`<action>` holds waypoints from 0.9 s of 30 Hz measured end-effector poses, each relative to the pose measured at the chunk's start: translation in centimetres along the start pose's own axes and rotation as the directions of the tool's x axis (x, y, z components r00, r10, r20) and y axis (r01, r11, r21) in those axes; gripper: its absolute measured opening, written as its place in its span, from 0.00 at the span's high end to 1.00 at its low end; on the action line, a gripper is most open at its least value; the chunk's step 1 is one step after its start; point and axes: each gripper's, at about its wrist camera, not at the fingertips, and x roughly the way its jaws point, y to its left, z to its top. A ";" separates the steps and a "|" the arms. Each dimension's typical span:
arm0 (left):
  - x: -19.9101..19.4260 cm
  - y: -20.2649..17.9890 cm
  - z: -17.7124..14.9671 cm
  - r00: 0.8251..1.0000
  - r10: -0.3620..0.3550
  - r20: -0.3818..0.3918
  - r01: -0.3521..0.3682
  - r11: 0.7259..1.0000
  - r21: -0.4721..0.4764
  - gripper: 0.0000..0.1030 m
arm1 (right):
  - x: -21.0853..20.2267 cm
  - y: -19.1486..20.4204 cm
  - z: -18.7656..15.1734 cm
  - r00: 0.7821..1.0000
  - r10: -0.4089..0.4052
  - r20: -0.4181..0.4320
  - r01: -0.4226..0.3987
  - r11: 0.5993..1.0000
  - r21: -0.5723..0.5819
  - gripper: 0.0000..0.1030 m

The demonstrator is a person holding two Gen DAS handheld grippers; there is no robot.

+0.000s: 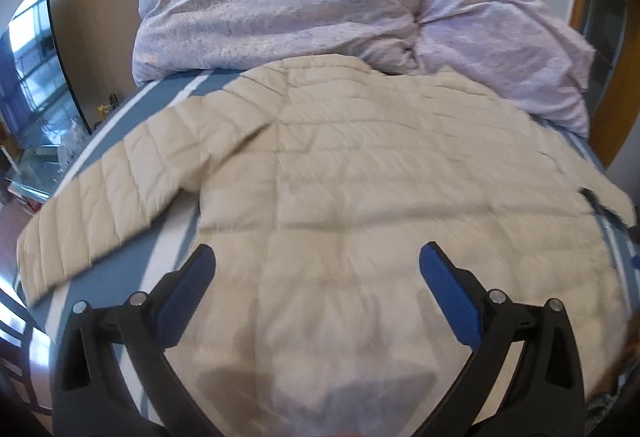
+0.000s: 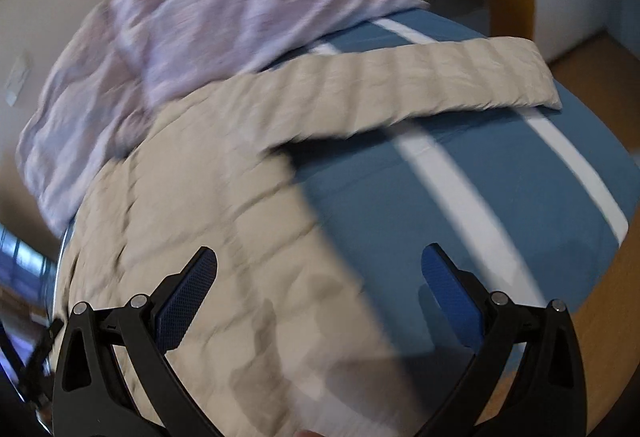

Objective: Fold large clothes
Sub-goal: 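Reach the right tool to the jacket sleeve cuff and close on it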

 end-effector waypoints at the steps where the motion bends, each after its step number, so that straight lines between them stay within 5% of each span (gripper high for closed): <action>1: 0.5 0.0 0.3 1.000 0.013 0.000 -0.013 1.000 0.004 0.02 | 0.5 -0.7 0.9 1.000 -0.018 0.002 0.018 1.000 0.020 0.01; 7: 5.0 0.6 1.4 0.993 0.119 -0.024 -0.119 0.993 0.026 0.02 | 2.8 -6.7 7.6 0.982 -0.189 0.019 0.183 0.969 0.165 0.01; 13: 7.4 0.6 0.6 0.988 0.144 -0.056 -0.141 0.988 0.059 0.02 | 4.0 -12.1 12.3 0.934 -0.355 0.030 0.334 0.902 0.273 0.09; 21: 8.4 1.3 0.1 0.992 0.099 -0.081 -0.098 0.995 0.021 0.02 | 6.2 -15.6 13.7 0.918 -0.395 -0.022 0.378 0.861 0.340 0.20; 27: 8.9 1.4 0.0 0.991 0.085 -0.104 -0.084 0.996 0.012 0.02 | 7.1 -17.2 13.1 0.931 -0.362 -0.044 0.349 0.852 0.390 0.28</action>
